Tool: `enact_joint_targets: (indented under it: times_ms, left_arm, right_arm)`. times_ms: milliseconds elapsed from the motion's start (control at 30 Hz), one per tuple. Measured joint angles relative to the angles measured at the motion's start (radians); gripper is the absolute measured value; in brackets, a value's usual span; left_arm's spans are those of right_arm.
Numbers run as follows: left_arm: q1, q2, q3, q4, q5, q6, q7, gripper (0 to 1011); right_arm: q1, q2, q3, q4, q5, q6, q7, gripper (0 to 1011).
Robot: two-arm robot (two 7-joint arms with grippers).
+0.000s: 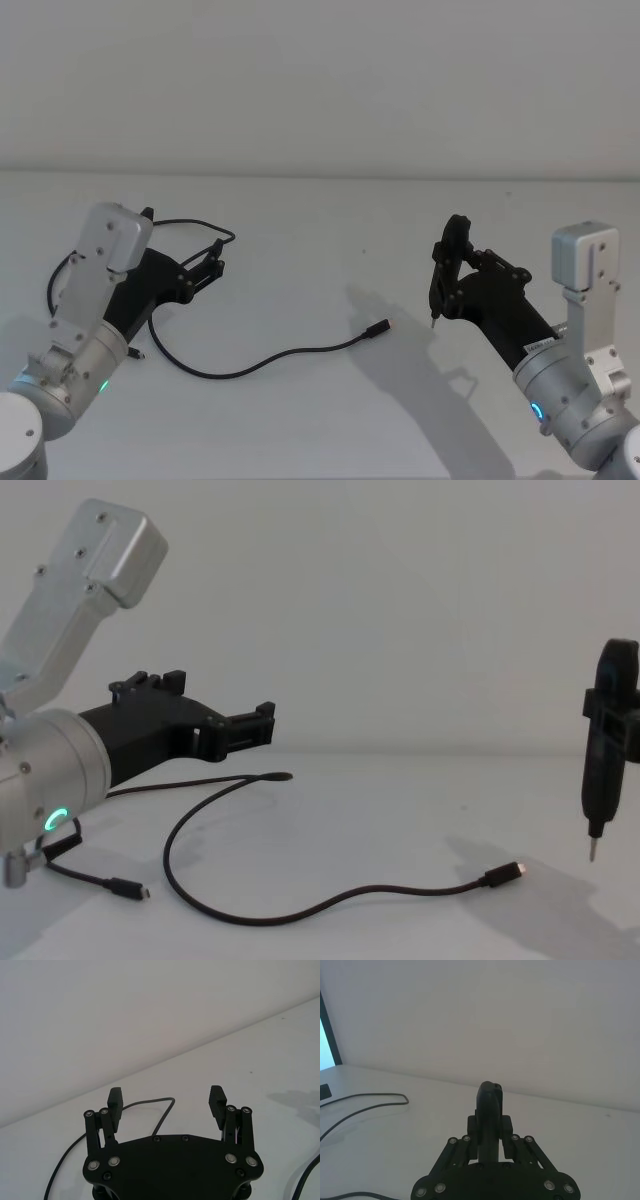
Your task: Pick up the data cable with the one hand.
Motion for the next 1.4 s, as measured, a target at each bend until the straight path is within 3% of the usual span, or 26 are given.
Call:
enact_joint_targets:
  times_ms: [1400]
  left_arm:
    - [-0.002, 0.002, 0.002, -0.005, -0.002, 0.005, -0.017, 1001]
  right_arm:
    - [0.000, 0.000, 0.000, 0.000, 0.000, 0.000, 0.000, 275]
